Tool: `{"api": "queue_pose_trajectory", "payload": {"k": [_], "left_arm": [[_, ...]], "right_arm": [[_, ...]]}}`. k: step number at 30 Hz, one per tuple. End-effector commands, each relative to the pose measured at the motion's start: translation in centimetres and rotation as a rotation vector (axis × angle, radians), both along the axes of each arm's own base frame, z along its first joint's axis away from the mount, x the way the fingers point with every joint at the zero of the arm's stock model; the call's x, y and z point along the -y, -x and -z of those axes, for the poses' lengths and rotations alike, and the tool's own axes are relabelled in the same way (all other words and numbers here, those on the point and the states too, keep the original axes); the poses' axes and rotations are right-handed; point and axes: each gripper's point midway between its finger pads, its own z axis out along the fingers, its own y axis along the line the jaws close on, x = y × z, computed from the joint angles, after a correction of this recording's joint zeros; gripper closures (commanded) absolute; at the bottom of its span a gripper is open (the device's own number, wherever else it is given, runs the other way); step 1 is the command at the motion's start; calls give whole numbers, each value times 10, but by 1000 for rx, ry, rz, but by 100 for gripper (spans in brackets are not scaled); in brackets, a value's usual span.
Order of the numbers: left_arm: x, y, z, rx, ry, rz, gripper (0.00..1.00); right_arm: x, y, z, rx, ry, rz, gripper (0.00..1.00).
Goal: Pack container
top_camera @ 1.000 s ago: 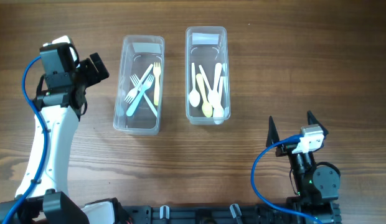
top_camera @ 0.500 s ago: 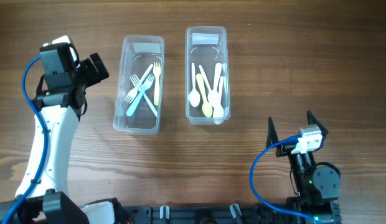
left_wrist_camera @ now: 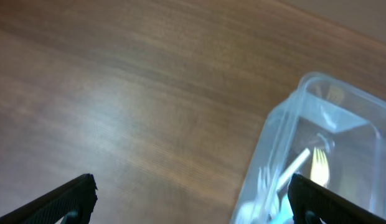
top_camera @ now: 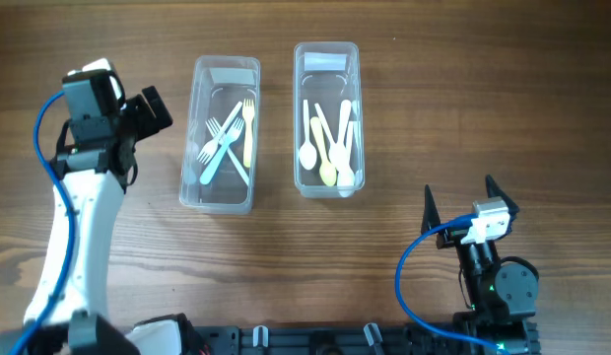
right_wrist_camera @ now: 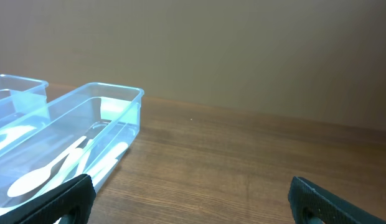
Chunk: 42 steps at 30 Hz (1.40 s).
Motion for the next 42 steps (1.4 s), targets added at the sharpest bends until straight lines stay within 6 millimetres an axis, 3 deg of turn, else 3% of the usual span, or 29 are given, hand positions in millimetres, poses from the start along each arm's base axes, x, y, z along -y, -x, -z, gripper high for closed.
{"api": "queue_pose_trajectory", "payload": {"k": [1,4,8,12,16,18,22,27,31,37,42], "left_arm": [[3,29,-72,182,-22,-18,0],[9,67,-136,364,-49,-17,0],[20,136,-215,649,-92,-16,0],[32,211,-265,895,-130,-15,0],[42,276,-287,1075,-158,-14,0],[47,303,-280,1107,-162,-13,0],[51,331,-253,1079,-158,-14,0],[54,317,-187,821,-108,12,0],[50,281,-143,703,-84,20,0],[46,206,-81,676,-59,61,0],[49,170,-28,664,-32,109,0]], "right_arm": [[-2,1,0,14,12,-12,0],[-2,1,0,14,12,-12,0],[-2,1,0,14,12,-12,0],[-2,1,0,14,12,-12,0],[-2,1,0,14,12,-12,0],[-2,1,0,14,12,-12,0],[-2,1,0,14,12,-12,0],[-2,1,0,14,12,-12,0],[-2,1,0,14,12,-13,0],[-2,1,0,14,12,-12,0],[-2,1,0,14,12,-12,0]]}}
